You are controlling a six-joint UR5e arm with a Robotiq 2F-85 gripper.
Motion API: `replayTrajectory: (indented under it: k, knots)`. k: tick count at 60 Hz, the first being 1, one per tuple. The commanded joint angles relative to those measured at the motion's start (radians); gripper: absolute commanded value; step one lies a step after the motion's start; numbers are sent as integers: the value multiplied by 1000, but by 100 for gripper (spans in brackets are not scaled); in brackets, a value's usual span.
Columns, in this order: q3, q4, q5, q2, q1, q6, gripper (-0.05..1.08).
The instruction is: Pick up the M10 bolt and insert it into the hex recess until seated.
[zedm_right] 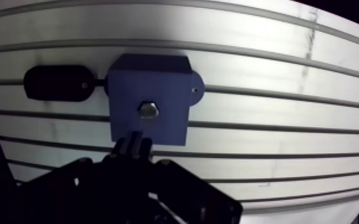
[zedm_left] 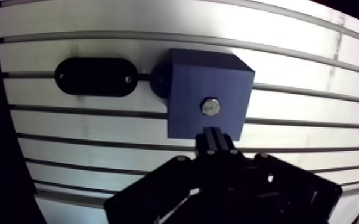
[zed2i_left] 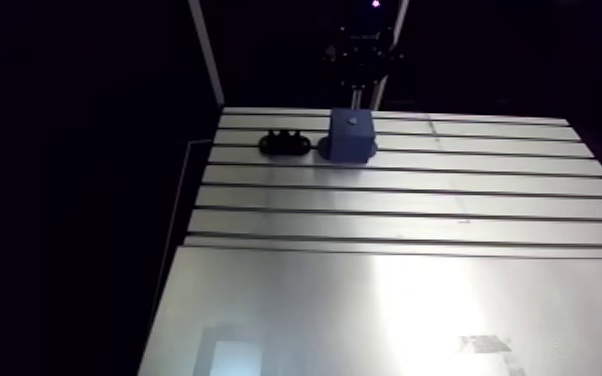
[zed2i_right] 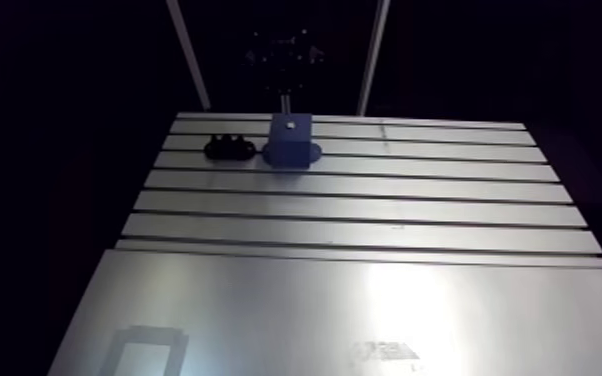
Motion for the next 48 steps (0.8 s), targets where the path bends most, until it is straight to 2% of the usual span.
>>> replayTrajectory:
  k: [1,26,36,41,48]
  knots:
    - [12,-36,5,0,-10,-18,108]
    - [37,-61,8,1,-22,-44,108]
    - [46,-62,14,4,-22,-45,108]
    - [46,-73,25,11,-22,-45,108]
    - [46,-76,28,11,-22,-47,108]
